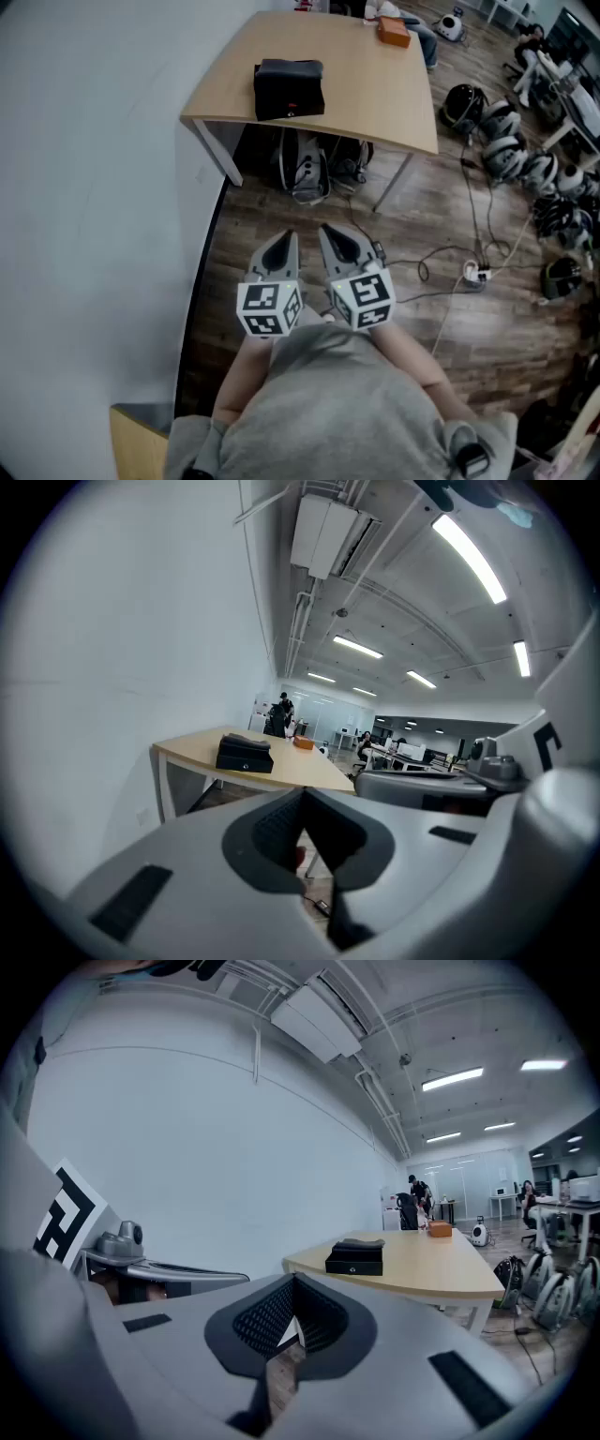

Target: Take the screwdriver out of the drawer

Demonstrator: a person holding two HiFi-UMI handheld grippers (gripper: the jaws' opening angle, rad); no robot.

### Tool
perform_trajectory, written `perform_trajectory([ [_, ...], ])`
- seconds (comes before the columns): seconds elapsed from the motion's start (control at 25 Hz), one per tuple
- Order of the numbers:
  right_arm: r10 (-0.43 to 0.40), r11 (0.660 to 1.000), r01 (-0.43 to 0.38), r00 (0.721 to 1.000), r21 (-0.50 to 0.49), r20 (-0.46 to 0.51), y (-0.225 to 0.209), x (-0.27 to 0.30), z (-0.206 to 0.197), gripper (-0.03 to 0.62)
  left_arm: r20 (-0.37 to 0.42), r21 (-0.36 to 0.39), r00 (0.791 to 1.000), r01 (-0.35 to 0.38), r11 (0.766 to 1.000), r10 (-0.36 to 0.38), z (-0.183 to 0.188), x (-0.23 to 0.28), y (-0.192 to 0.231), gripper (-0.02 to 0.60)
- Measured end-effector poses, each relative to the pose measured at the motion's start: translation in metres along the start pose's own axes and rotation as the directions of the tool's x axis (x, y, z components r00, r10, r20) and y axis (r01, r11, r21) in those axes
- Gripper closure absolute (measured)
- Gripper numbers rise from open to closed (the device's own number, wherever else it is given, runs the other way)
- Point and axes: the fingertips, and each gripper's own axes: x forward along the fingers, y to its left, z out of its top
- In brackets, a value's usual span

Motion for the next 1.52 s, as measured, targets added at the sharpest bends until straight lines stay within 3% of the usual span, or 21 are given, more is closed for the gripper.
perform_trajectory([
  [0.28,-0.004,1.000,0.004,1.000,-0.002,-0.008,0.000,0.000,-0.002,0.595,0.003,-0.003,1.000,-0.003,1.000,0.003,0.000,-0.001,0.002,0.581],
  [0.8,0.061,0.998,-0.060,0.998,0.030,-0.026,0.005,0.027,-0.004,0.595,-0.006,-0.048,0.998,-0.055,0.997,0.055,0.000,0.005,0.028,0.581],
  [1.52,0.049,0.999,-0.048,0.995,0.008,-0.081,-0.051,0.204,0.033,0.595,-0.026,-0.057,0.998,-0.063,0.996,0.062,0.062,0.141,0.142,0.581],
])
